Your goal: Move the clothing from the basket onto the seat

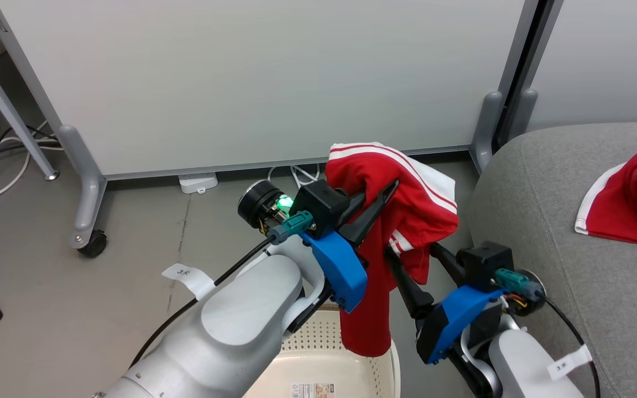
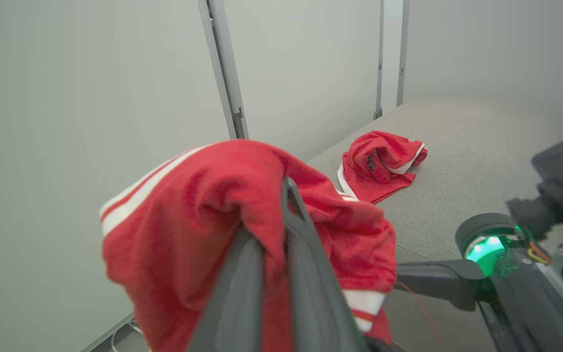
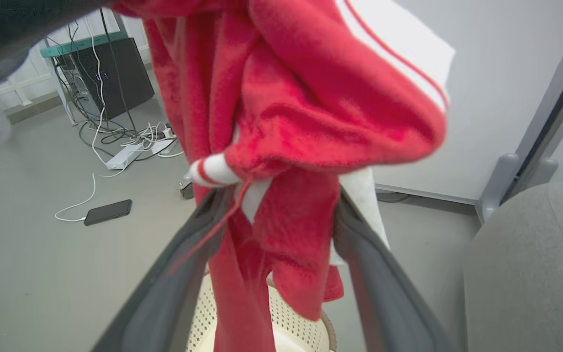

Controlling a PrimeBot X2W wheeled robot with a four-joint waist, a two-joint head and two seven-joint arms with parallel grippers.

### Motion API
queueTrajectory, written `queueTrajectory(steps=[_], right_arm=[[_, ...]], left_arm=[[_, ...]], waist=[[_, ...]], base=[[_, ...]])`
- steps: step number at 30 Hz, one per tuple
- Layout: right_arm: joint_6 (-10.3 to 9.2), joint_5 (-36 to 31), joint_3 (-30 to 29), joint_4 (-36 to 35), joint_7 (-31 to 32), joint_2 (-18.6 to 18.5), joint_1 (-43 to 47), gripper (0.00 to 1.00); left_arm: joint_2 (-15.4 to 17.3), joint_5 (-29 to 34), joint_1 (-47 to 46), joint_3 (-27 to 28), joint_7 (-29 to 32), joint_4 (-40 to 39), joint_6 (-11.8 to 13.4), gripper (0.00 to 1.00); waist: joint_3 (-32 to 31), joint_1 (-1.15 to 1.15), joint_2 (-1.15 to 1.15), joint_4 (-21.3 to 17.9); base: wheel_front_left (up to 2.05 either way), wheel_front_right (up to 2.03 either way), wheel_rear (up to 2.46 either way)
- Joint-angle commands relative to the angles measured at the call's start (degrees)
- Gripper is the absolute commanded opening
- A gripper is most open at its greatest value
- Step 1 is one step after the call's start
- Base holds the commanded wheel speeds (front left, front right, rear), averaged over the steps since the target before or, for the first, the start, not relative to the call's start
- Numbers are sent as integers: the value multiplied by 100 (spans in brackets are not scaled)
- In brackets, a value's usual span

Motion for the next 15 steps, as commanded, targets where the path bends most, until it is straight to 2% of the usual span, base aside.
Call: queueTrajectory(steps=[1,10,11,12,13,15], right_arm=[[3,6,59,136,-3,-6,-200,100],[3,296,467,1392,-355,-6,-1264,100],[3,361,508,1515,-398,-6,-1346,71],[3,383,563,1640,-436,-6,-1430,16],[3,434,598,1746,-487,-6,-1505,0],[3,524,655,1933,-581,-6,-1597,0]], left_arm=[[-7,-24,-94,-23,-37,3,-6,0],[-40,-119,-134,-136,-62,24,-6,0],[-42,-131,-140,-148,-67,30,-6,0],[-45,-147,-144,-161,-71,34,-6,0],[-49,-159,-146,-171,-74,39,-6,0],[-52,-169,-152,-186,-79,53,-6,0]], waist=[[17,-1,0,1],[106,-1,0,-5],[108,-1,0,-4],[107,-1,0,-2],[104,-1,0,-1],[95,-1,0,0]], base=[[0,0,0],[0,0,0],[0,0,0],[0,0,0],[0,0,0],[0,0,0]])
